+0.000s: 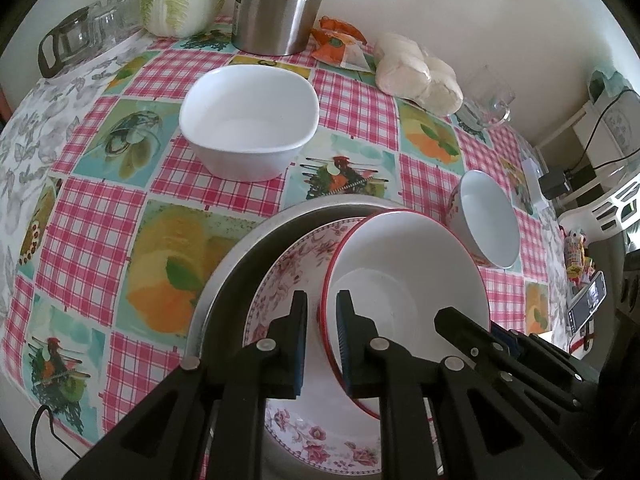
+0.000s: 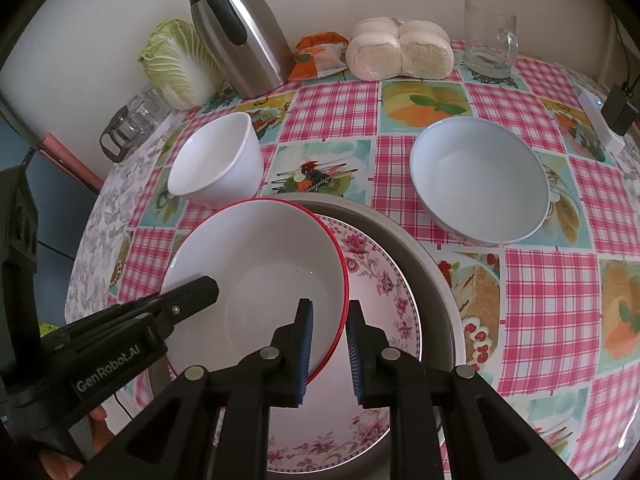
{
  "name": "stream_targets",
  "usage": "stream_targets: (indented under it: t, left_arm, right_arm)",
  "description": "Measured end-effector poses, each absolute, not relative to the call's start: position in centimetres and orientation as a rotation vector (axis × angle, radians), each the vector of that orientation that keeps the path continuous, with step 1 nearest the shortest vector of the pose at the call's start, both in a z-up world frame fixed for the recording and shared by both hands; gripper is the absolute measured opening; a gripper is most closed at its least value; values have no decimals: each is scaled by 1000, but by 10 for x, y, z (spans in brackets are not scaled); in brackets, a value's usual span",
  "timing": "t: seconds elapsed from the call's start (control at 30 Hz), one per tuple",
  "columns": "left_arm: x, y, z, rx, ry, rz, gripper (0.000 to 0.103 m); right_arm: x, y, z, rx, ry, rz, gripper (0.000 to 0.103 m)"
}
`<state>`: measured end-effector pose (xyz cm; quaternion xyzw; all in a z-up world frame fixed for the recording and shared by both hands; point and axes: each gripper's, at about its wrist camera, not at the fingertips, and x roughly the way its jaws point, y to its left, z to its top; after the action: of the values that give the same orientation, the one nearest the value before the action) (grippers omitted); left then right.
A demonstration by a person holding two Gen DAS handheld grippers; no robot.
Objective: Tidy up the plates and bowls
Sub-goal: 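Lower the red-rimmed bowl onto the floral plate in the tray, then open both grippers and withdraw them from the red-rimmed bowl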
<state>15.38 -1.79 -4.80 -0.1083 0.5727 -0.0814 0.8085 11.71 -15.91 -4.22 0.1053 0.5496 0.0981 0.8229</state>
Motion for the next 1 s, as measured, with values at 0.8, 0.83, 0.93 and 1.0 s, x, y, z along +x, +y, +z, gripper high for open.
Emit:
stream_targets:
  t: [0.8,0.83,0.93,1.0]
  left_arm:
    - [151,-6,-22,-289,1095,-154,41]
    - [151,-5,-21,-288,1087,-148,46]
    - [150,-3,-17,-271,1061,-122,53]
    - [151,-1,-16,-255,1053,-93,56]
  right_arm:
    - [116,-172,-24,280,1069,205,20]
    - [116,-173,-23,282,1063,206,20]
    - [116,-174,-19,281,1041,201,38]
    - [115,-173,-17,268,1028,195,39]
